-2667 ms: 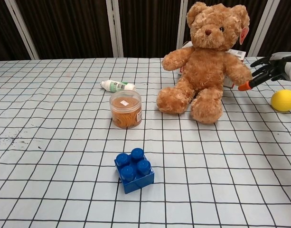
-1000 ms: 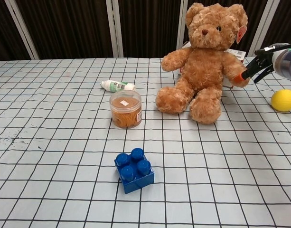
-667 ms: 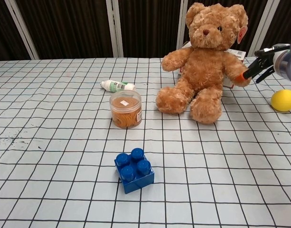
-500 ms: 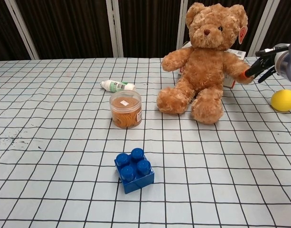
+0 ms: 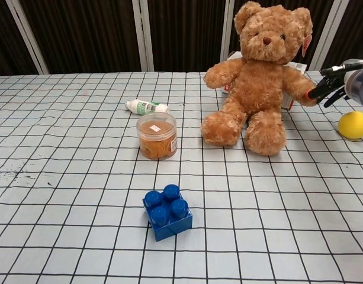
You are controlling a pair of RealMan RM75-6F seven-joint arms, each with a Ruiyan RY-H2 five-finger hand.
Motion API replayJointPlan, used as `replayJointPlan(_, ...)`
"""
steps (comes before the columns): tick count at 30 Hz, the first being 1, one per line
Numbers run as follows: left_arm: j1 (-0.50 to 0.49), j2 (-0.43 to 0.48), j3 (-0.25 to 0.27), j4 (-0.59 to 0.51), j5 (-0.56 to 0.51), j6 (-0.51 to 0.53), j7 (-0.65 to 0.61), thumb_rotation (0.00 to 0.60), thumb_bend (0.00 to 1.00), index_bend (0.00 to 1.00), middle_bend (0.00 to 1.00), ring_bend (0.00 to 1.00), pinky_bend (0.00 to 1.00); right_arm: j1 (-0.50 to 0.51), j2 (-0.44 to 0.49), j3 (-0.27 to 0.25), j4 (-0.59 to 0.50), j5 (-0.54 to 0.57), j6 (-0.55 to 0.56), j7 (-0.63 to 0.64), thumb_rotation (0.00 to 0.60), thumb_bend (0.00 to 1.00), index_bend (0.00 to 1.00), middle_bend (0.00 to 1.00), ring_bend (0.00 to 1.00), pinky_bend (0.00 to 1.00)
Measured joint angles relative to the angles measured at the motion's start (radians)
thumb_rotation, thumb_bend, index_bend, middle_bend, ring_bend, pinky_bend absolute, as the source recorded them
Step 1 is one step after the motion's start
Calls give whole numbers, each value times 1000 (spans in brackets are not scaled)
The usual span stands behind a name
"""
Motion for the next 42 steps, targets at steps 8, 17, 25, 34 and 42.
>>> replayJointPlan(8, 0, -1, 1, -3, 1, 1, 7, 600, 173, 205, 62, 10, 136, -17, 12, 5, -42, -20, 16, -2, 600, 523, 687, 625, 568, 139)
replayJointPlan(17, 0, -1, 1, -2, 1, 3, 5, 600, 173, 205, 62, 10, 136, -29, -10, 0, -7, -19, -9, -5, 600, 530, 687, 625, 568, 140)
replayJointPlan(25, -1, -1, 1, -3, 0, 1, 7, 600, 173, 205, 62, 10, 136, -20, 6, 21, -42, -39, 23, -17, 600, 537, 687, 625, 568, 140)
replayJointPlan(34, 1, 1, 1, -4, 3, 4, 2, 600, 173, 204, 62, 10, 136, -31, -3, 16, -43, -29, 19, -33, 600, 546, 687, 625, 568, 140)
replayJointPlan(42, -2, 0, 1, -3, 0, -1, 5, 600, 173, 205, 62, 10, 136, -23, 12, 35, -75, -43, 45, -47, 600, 553, 687, 625, 568, 140)
